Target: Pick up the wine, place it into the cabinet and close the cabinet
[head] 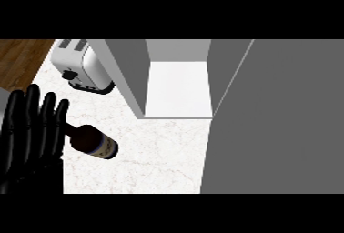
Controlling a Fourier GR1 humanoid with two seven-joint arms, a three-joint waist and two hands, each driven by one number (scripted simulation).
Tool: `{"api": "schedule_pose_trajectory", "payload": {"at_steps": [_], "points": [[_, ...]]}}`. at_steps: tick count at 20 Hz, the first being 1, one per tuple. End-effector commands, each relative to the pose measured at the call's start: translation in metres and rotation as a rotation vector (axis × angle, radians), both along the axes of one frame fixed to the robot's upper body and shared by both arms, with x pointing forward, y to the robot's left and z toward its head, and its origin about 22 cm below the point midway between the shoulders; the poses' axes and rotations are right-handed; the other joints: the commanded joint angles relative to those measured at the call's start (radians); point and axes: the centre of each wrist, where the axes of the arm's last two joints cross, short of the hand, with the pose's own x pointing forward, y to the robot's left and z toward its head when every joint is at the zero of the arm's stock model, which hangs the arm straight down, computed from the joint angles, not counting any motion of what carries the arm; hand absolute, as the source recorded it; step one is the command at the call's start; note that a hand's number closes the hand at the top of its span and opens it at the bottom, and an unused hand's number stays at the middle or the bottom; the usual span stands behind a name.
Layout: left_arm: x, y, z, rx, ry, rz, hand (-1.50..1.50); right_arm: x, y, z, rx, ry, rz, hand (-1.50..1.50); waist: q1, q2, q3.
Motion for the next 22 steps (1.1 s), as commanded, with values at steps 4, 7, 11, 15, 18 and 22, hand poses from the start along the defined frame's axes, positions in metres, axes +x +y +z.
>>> {"api": "schedule_pose_trajectory", "payload": {"at_steps": [4, 7, 11, 15, 18, 22], "points": [[0.000, 0.038, -0.022, 0.006, 0.019, 0.099, -1.50, -0.020, -0.004, 0.013, 0.021, -0.028, 0.024, -1.50, 0.002, -0.001, 0.000], [0.006, 0.054, -0.037, 0.009, 0.050, 0.109, -1.50, -0.016, -0.009, 0.015, 0.037, -0.026, 0.005, -1.50, 0.003, 0.000, 0.000], [0.016, 0.057, -0.052, 0.018, 0.097, 0.127, -1.50, -0.008, -0.006, 0.014, 0.012, -0.018, 0.021, -1.50, 0.002, 0.000, 0.001], [0.028, 0.092, -0.073, 0.006, 0.158, 0.130, -1.50, -0.012, -0.005, 0.017, 0.020, -0.031, 0.018, -1.50, 0.001, 0.000, 0.000], [0.054, 0.102, -0.113, 0.013, 0.166, 0.138, -1.50, -0.014, -0.004, 0.019, 0.006, -0.027, 0.030, -1.50, -0.007, 0.002, -0.001], [0.042, 0.108, -0.138, 0.003, 0.192, 0.121, -1.50, -0.022, -0.008, 0.010, 0.040, -0.026, 0.009, -1.50, -0.003, 0.000, 0.001]]}}
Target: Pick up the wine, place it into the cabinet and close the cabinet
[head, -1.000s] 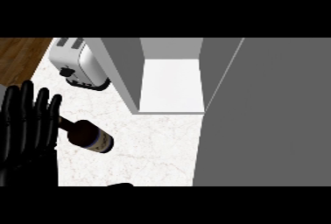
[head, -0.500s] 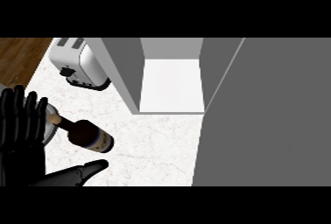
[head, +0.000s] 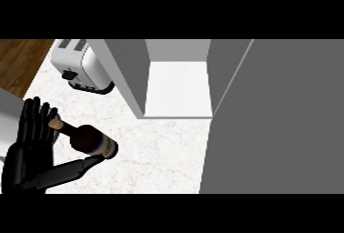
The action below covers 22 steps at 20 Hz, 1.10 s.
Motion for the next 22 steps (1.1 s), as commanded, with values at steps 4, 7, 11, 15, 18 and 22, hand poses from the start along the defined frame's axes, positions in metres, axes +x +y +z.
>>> {"api": "schedule_pose_trajectory", "payload": {"at_steps": [4, 7, 11, 15, 18, 22], "points": [[0.006, 0.019, -0.046, -0.010, 0.079, 0.006, -1.50, -0.018, 0.005, 0.012, 0.048, -0.031, 0.055, -1.50, 0.000, 0.000, 0.000], [0.013, 0.022, -0.058, -0.028, 0.074, -0.012, -1.50, -0.018, -0.001, 0.009, 0.023, -0.028, 0.045, -1.50, 0.001, 0.000, 0.000], [-0.002, 0.034, -0.097, -0.025, 0.076, -0.001, -1.50, -0.025, 0.000, 0.005, 0.021, -0.021, 0.057, -1.50, -0.001, -0.001, 0.000], [-0.010, 0.046, -0.126, -0.029, 0.098, -0.030, -1.50, -0.011, -0.004, 0.011, 0.017, -0.023, 0.056, -1.50, 0.002, 0.000, 0.000], [-0.007, 0.041, -0.144, -0.055, 0.084, -0.030, -1.50, -0.014, -0.003, 0.007, 0.031, -0.041, 0.044, -1.50, 0.000, 0.000, 0.000], [0.016, 0.043, -0.153, -0.068, 0.115, -0.049, -1.50, -0.017, -0.007, 0.012, 0.024, -0.030, 0.070, -1.50, -0.004, 0.000, 0.000]]}}
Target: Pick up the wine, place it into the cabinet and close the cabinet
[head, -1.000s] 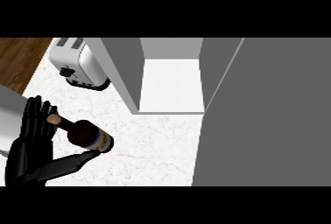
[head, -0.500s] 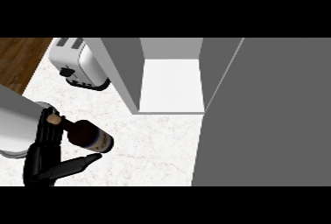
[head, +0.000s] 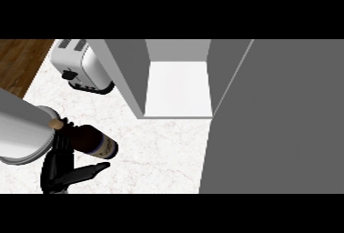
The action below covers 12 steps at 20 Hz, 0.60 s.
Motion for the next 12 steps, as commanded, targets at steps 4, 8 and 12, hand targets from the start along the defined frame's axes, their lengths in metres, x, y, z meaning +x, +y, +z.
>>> {"api": "schedule_pose_trajectory", "payload": {"at_steps": [4, 8, 12], "points": [[0.001, -0.003, -0.032, -0.047, 0.016, -0.020, -1.50, -0.031, 0.000, 0.006, 0.050, -0.016, 0.029, -1.50, -0.002, -0.001, 0.000], [0.002, -0.005, -0.051, -0.118, 0.007, -0.009, -1.50, -0.022, -0.011, 0.012, 0.028, -0.020, 0.027, -1.50, -0.001, 0.000, 0.000], [0.004, 0.001, -0.062, -0.154, -0.012, -0.039, -1.50, -0.029, -0.010, 0.010, 0.035, -0.018, 0.048, -1.50, -0.003, 0.000, 0.000]]}}
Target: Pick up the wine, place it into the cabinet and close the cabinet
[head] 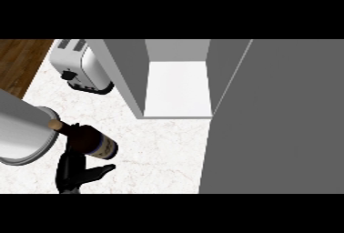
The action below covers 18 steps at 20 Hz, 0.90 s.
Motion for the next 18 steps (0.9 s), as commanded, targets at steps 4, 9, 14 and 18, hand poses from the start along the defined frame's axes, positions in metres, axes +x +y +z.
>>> {"api": "schedule_pose_trajectory", "payload": {"at_steps": [4, 9, 14, 18], "points": [[-0.001, 0.014, -0.006, -0.056, -0.035, -0.025, -1.50, -0.036, 0.005, 0.006, 0.034, -0.024, 0.031, -1.50, 0.001, -0.002, 0.000], [0.017, 0.005, -0.012, -0.066, -0.058, -0.039, -1.50, -0.009, -0.008, -0.002, 0.003, -0.017, 0.031, -1.50, 0.002, 0.000, 0.000], [0.037, -0.012, -0.010, -0.024, -0.082, -0.038, -1.50, -0.018, 0.006, 0.002, 0.059, -0.025, 0.036, -1.50, -0.001, 0.000, 0.000], [0.033, -0.015, -0.015, -0.040, -0.118, 0.003, -1.50, -0.017, 0.010, 0.005, 0.022, -0.006, 0.043, -1.50, 0.002, 0.000, 0.000]]}}
